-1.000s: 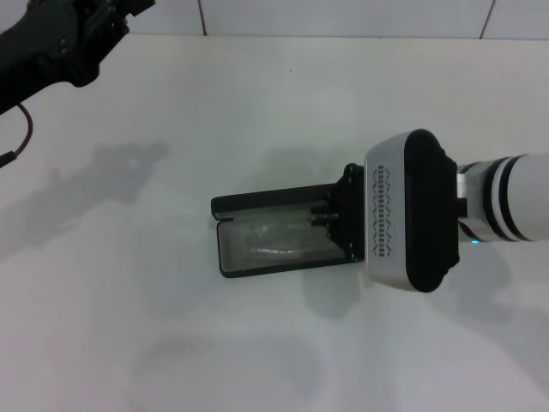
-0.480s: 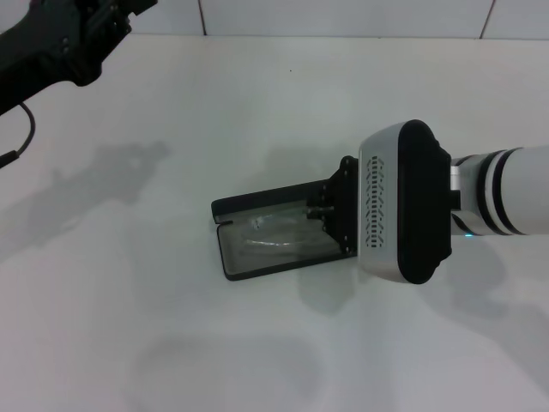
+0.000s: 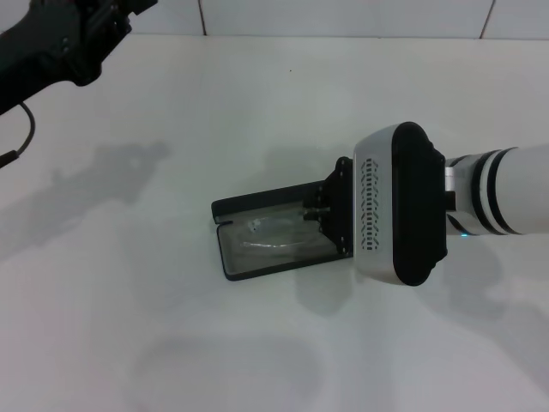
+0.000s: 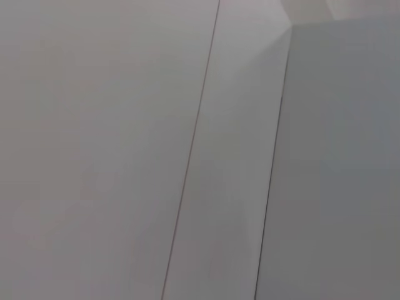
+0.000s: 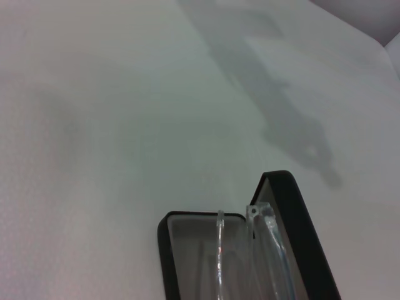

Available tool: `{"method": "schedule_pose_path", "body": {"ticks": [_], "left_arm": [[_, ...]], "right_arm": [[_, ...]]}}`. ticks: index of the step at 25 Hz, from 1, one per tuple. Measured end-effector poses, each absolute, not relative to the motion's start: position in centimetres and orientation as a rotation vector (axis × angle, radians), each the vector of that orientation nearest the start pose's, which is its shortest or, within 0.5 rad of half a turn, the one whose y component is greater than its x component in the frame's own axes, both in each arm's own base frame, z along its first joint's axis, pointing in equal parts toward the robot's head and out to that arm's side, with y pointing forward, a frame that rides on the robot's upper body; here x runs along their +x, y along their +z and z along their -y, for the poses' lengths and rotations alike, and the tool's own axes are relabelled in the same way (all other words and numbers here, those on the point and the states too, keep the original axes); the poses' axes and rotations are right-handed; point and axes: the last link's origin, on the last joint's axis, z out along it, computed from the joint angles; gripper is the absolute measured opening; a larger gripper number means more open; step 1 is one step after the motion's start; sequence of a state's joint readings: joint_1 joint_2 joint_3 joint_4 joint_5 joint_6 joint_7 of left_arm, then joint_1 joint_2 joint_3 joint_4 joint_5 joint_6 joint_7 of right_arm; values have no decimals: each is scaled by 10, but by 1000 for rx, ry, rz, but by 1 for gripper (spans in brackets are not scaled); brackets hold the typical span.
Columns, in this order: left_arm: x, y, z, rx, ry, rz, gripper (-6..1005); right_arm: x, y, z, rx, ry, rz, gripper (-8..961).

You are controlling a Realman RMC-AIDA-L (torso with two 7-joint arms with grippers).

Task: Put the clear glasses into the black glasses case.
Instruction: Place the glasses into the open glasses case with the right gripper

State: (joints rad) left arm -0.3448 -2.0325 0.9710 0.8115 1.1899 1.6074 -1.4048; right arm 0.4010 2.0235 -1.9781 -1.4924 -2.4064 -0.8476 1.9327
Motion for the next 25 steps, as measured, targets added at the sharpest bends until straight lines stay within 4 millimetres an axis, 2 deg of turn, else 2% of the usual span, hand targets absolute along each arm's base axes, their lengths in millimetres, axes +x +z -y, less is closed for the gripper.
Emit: {"method": "schedule_pose_path", "body": {"ticks": [17, 25], "left_arm": [[-222, 77, -323, -2324, -1367, 416, 49], [-223, 78, -322, -2320, -1368, 415, 49]], "right_arm": [[125, -82, -318, -2669, -223, 505, 63], [124, -80, -317, -2673, -220, 499, 109]]}}
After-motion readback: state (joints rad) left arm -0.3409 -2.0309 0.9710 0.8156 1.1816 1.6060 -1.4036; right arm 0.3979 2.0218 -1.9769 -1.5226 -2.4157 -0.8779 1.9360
